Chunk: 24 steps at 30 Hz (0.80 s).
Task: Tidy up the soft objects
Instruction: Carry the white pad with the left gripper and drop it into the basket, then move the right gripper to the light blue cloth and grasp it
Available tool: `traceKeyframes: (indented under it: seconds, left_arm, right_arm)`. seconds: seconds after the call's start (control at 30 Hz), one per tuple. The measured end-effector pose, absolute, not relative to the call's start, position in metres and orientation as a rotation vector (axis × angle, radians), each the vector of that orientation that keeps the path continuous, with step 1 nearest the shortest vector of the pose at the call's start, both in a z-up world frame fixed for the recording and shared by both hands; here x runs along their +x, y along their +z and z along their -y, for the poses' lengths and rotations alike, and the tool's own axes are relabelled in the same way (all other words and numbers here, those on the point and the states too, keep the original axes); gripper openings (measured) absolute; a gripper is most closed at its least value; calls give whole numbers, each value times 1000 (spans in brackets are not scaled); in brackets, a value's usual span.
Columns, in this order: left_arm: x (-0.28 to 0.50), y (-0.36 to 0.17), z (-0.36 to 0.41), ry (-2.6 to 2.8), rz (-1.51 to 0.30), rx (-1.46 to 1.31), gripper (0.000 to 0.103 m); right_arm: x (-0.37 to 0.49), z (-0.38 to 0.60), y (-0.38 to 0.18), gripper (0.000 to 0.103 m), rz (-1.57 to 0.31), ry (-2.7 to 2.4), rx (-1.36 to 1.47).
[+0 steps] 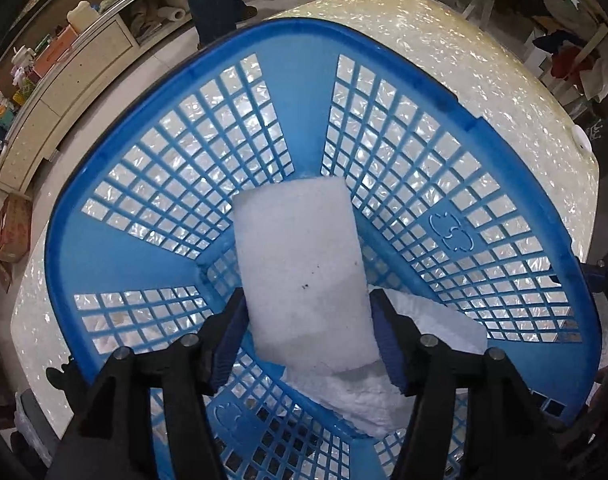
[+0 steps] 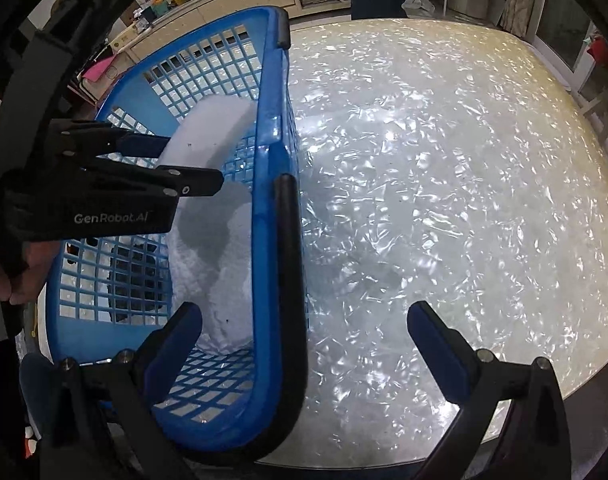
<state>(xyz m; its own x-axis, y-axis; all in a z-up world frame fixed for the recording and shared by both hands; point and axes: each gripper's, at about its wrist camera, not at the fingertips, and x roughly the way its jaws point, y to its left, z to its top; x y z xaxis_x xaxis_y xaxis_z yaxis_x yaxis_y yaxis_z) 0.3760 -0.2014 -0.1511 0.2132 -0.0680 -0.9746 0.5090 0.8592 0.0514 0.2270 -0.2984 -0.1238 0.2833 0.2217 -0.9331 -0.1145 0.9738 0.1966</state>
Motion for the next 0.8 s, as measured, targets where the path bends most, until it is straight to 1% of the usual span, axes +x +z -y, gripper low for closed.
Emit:
traceKeyframes:
  seconds: [0.1,0.17,0.2,0.23,0.27,0.37,0.53,0.63,0.67,0.73,0.8]
  left_arm:
    - [369,-145,201,-385,-1285,402,58]
    - [361,-137,200,-398,-1279,398,60]
    - [359,-136,200,-400,-1279,395,66]
    - [356,-132,200,-399,-1274,394,77]
    - [354,-129,200,-389,-1270,397,80]
    - [344,-113,196,-372,-1250,380,81]
    - [316,-86,186,-383,-1234,307,90]
    - [293,-71,179,-381,-1213,303,91]
    - [288,-64,174,-382,-1201,296,93]
    - [274,-54,163,-375,-1183,281,103]
    - [266,-45,156,-368,-1175,265,103]
  right_arm:
    - [223,298,-118,103,-1257,218,95]
    - [220,298,-113,103,-1248,215,89]
    - [221,300,-110,103,-1242,210,89]
    - [219,301,-108,103,-1239,203,92]
    - [218,303,-106,103,-1238,196,97]
    - [210,306,-95,103,-1222,188,112]
    - [196,302,-75,103,-1196,181,102]
    - [185,293,-62,103,-1174,182,90]
    - [183,292,-59,103,-1169,183,88]
    - [178,286,-52,103,-1158,181,78]
    - [173,280,-48,103,-1147,192,70]
